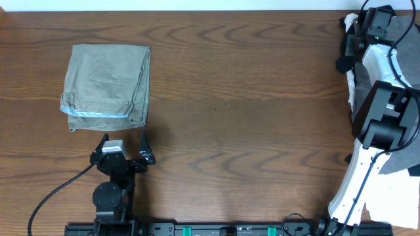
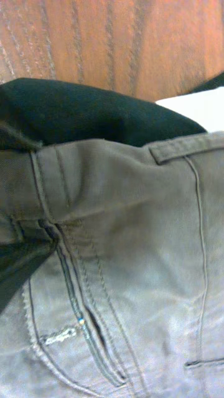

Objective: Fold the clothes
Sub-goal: 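Move the right gripper over the clothes pile toward the grey shorts, then lower the right gripper and grasp the grey shorts waistband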

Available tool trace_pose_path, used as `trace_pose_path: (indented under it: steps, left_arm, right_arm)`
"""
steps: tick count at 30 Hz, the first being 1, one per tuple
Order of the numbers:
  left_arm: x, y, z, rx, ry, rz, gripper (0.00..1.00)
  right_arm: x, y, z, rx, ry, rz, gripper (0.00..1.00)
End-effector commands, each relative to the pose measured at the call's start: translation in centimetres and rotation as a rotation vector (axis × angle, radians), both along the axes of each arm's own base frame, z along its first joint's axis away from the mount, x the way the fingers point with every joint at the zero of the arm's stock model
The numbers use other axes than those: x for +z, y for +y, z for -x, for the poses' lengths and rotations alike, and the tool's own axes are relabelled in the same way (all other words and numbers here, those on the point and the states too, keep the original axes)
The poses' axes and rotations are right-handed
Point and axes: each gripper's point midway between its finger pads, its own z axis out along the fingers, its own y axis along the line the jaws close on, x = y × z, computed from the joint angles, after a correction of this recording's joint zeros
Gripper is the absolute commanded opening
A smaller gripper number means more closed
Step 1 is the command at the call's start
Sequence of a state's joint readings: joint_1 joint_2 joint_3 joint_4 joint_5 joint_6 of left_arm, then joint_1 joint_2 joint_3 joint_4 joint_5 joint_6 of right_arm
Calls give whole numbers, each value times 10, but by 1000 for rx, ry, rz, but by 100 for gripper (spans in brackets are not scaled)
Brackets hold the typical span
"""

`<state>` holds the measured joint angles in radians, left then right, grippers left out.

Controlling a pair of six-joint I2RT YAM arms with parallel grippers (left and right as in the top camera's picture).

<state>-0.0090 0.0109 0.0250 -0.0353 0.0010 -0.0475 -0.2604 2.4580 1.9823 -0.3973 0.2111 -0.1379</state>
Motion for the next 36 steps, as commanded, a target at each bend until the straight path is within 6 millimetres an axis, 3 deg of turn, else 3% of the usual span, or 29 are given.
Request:
trace_pose_path:
  steps: [1,5,8,10,23,36]
  left_arm:
    - [-17,0,1,0,49,-11,98]
    - [-17,0,1,0,49,-11,98]
    - [-17,0,1,0,49,-11,98]
    - [-17,0,1,0,49,-11,98]
    - [-17,0,1,0,49,-11,98]
    - [-17,0,1,0,49,-11,98]
  right_arm:
    - [37,2,-8,-23,-80,-8,31]
    - [51,2,-8,-22,-101,-3,31]
    - [57,2,-9,-20,-112,-3,44]
    - [60,2,-8,-20,-113,-3,48]
    - [52,5,-2,-12,-77,-26,57]
    - [45,6,2,-5,-60,-61,54]
